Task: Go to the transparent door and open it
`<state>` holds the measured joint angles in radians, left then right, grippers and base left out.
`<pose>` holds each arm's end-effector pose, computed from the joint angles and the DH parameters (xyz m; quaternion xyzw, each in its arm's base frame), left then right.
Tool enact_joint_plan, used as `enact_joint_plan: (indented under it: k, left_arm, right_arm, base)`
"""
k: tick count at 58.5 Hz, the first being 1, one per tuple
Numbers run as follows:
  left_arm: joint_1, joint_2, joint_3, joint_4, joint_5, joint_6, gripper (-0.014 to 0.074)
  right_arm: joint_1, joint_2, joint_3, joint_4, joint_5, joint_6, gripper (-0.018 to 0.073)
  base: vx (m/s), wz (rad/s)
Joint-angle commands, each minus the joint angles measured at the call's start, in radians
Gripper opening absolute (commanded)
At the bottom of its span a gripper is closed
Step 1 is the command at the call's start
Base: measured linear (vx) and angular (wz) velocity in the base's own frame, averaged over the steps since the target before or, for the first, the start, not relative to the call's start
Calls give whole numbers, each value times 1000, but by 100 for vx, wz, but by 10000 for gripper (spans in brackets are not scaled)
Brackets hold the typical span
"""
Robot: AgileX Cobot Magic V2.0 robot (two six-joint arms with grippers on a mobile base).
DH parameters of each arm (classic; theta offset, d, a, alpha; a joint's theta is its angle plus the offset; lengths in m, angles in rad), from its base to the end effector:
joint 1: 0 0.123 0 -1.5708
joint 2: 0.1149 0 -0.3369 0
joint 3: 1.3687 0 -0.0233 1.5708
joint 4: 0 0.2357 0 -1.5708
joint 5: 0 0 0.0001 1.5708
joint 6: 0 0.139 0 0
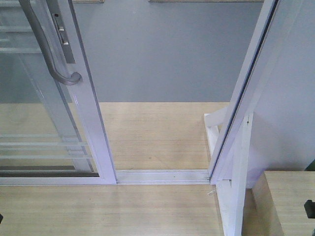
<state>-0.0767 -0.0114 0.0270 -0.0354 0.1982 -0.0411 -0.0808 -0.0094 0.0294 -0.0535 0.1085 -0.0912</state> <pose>0.0360 -0.0037 0.1803 0.0026 0.7504 -0.0530 0.6589 0.0373 -0.0038 0.1917 -0.0209 0.7212 -0.0799 0.6878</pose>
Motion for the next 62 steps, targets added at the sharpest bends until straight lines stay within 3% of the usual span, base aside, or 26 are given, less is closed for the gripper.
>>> enact_joint_plan:
  k: [1, 62]
  left_arm:
    - [0, 9, 23, -10, -82, -3, -6]
    - [0, 8, 23, -10, -80, -3, -6]
  right_arm:
    - [4, -17, 15, -6, -75, 2, -8]
    - [4, -11, 14, -4, -74, 2, -8]
  base:
    - [0, 0]
    - [0, 0]
